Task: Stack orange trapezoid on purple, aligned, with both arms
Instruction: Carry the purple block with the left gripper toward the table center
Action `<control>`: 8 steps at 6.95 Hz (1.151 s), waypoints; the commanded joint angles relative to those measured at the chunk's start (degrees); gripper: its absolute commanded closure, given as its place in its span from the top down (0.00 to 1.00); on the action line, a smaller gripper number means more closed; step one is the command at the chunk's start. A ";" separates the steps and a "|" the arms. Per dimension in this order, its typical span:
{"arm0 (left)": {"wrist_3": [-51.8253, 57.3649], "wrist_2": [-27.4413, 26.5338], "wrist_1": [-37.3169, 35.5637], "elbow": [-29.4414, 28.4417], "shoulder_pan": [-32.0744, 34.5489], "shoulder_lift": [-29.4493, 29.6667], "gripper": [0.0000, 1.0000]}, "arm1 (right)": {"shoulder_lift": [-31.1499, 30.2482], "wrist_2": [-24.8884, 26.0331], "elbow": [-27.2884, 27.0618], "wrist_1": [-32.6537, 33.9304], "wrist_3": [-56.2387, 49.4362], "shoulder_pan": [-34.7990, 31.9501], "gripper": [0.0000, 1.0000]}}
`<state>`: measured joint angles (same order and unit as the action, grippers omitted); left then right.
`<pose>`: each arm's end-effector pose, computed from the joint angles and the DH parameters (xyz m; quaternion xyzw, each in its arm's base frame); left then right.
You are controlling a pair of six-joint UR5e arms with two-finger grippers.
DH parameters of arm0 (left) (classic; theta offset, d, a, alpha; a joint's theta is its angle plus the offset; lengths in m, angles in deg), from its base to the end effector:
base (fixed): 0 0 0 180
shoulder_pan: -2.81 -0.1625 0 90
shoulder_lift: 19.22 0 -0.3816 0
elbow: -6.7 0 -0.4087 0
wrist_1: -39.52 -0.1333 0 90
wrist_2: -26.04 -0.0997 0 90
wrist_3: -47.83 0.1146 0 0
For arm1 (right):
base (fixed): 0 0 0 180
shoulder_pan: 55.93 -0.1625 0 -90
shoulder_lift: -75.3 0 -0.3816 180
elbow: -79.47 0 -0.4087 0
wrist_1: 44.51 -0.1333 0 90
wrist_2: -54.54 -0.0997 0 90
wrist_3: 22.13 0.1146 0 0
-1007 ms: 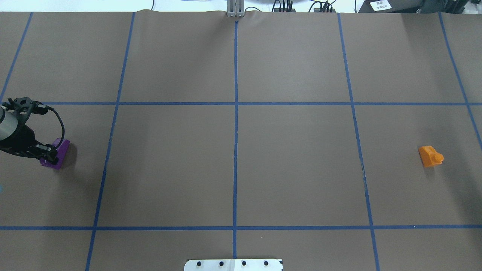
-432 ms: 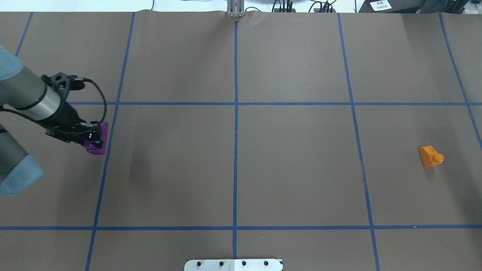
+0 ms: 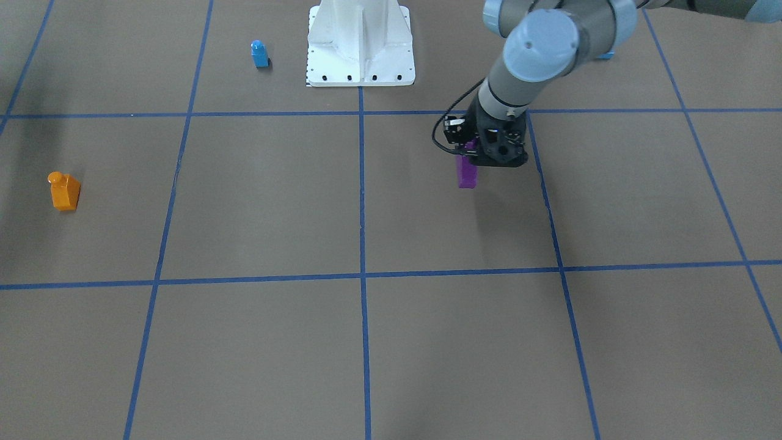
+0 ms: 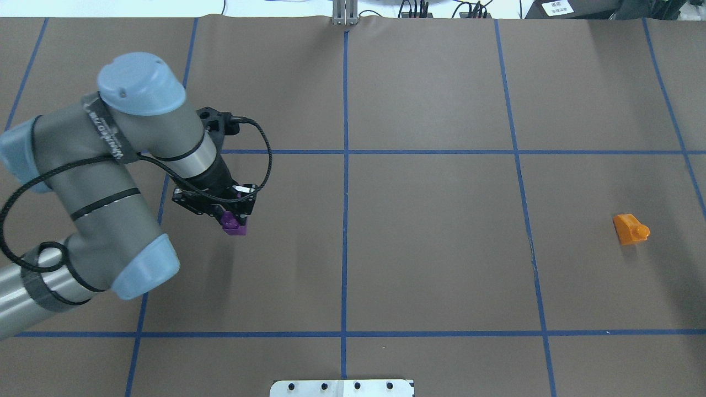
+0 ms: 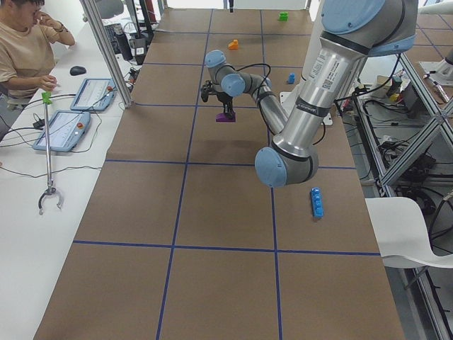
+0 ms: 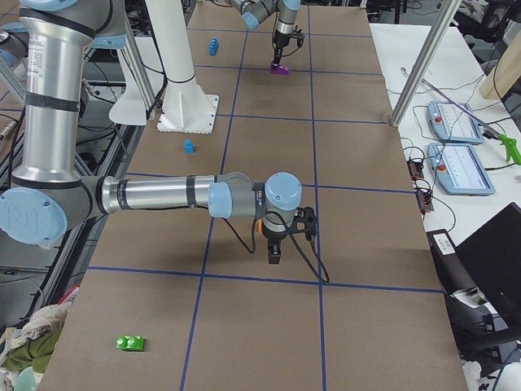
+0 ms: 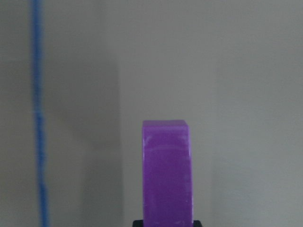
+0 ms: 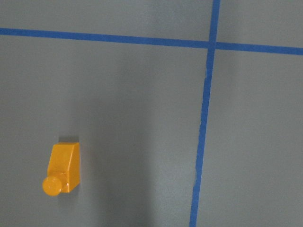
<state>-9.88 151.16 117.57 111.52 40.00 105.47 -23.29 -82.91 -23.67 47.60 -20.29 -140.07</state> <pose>0.4522 -0.4277 0.1790 -0.0598 0.4150 0.0585 0.9060 0.0023 -0.4559 0.5806 -0.0076 -0.4027 -0.0407 0.9144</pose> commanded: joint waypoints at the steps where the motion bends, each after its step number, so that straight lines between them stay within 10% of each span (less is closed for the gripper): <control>1: -0.47 -4.53 -1.85 -16.13 -2.91 15.94 0.00 | 0.07 0.07 0.13 0.00 0.00 0.12 1.00; 5: 0.50 -4.71 9.01 -34.00 -4.05 24.69 0.00 | 0.42 0.16 0.13 0.00 0.09 0.29 1.00; 8: -8.24 -4.71 9.84 -35.75 -6.85 25.08 0.00 | 0.42 0.16 0.04 -0.09 0.09 0.29 1.00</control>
<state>-13.73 146.45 126.87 76.37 34.27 130.47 -22.88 -82.75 -23.55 47.58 -20.22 -139.78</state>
